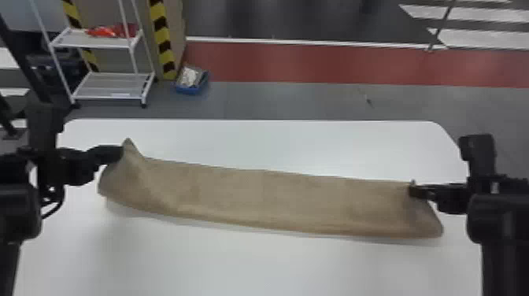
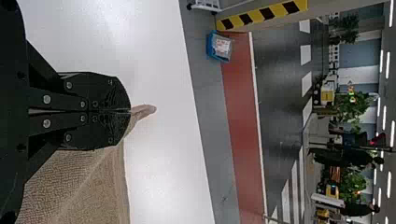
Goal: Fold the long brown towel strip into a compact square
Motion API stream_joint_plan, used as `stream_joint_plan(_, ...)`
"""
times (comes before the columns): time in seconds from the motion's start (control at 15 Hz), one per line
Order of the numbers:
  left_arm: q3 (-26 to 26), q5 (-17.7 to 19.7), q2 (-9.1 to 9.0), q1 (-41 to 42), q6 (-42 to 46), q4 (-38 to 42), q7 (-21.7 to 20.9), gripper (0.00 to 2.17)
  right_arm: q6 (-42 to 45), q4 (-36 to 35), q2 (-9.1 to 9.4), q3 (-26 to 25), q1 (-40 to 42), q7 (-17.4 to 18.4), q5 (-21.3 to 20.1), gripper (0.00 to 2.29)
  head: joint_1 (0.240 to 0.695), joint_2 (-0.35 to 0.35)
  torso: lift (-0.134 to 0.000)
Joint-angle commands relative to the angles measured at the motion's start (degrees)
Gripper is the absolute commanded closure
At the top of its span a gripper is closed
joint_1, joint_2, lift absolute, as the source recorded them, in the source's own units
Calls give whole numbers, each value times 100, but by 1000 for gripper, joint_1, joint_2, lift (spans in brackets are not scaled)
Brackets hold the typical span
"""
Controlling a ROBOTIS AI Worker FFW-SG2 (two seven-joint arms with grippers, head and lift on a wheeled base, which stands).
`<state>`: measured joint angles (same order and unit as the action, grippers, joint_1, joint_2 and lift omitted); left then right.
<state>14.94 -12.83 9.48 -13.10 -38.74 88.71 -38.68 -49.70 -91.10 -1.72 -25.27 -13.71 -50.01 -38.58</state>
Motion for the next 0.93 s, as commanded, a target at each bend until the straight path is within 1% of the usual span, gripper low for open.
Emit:
stream_joint_plan(0.0,0,0,1,-8,45,-38,0,1713,-1,-14,-4,-40,26,0,9,937,695,-63,-125)
stream_joint_plan(0.13,0,0,10,-8,63,-47,9,1713,-54,-110,-4,-101,53,0,70,937,695,-66,-125)
stream_joint_plan(0.2,0,0,19,-17,63,-56,18,1713,-72,-189,-4,-137,96,0,105,1092,695,-68,-125)
stream_joint_plan(0.27,0,-9,28,-34,63,-64,27,1713,-107,-268,-4,-198,123,0,114,1146,695,-69,-125)
stream_joint_plan(0.53,0,-27,28,-96,98,-161,71,1710,-124,-479,-48,-295,255,-17,167,1146,695,-80,-125)
stream_joint_plan(0.87,-79,-44,10,-166,379,-407,71,1710,-230,-752,-30,-303,378,-44,211,1143,695,-91,-125)
